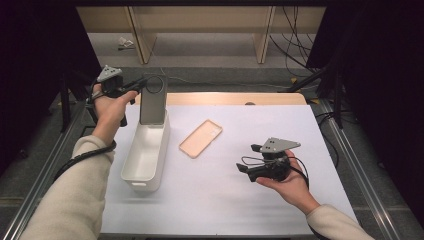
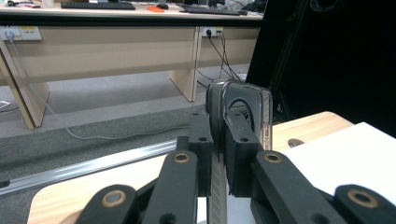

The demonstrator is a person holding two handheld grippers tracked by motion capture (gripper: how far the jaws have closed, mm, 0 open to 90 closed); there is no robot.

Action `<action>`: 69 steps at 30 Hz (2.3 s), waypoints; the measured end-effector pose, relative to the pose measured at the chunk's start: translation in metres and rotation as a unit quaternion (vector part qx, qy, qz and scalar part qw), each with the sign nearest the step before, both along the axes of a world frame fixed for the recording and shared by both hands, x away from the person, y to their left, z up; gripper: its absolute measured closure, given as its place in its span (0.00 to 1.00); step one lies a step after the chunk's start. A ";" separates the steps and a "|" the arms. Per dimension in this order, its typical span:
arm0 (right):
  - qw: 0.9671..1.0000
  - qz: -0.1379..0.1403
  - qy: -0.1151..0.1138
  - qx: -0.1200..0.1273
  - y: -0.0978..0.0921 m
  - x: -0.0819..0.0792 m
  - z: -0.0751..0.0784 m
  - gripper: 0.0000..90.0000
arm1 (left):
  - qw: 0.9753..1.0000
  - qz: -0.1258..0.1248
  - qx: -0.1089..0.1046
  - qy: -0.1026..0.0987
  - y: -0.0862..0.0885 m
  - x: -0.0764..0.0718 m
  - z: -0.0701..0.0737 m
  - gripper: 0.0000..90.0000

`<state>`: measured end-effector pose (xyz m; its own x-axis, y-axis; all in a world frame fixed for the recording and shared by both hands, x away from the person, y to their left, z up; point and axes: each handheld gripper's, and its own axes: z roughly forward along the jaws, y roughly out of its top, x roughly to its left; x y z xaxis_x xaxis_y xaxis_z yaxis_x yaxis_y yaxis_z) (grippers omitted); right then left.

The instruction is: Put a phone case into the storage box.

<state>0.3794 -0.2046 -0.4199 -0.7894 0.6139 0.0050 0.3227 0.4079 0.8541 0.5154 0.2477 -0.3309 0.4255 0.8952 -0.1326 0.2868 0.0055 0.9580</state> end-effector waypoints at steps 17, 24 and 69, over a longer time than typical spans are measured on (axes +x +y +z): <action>1.000 0.000 0.002 -0.001 0.000 0.000 0.000 0.18 | 1.000 0.012 0.004 0.022 0.003 0.014 -0.014 0.91; 1.000 0.000 0.001 0.000 -0.001 0.000 0.000 0.18 | 0.999 0.014 0.005 0.030 0.005 0.018 -0.021 0.91; 1.000 0.001 0.006 0.008 0.000 0.002 -0.001 0.18 | 0.997 0.022 0.002 0.075 0.011 0.029 -0.060 0.91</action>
<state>0.3812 -0.2050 -0.4212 -0.7907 0.6117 0.0244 0.3319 0.3949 0.8567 0.5441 0.2591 -0.3907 0.3618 0.9130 -0.1887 0.4267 0.0178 0.9042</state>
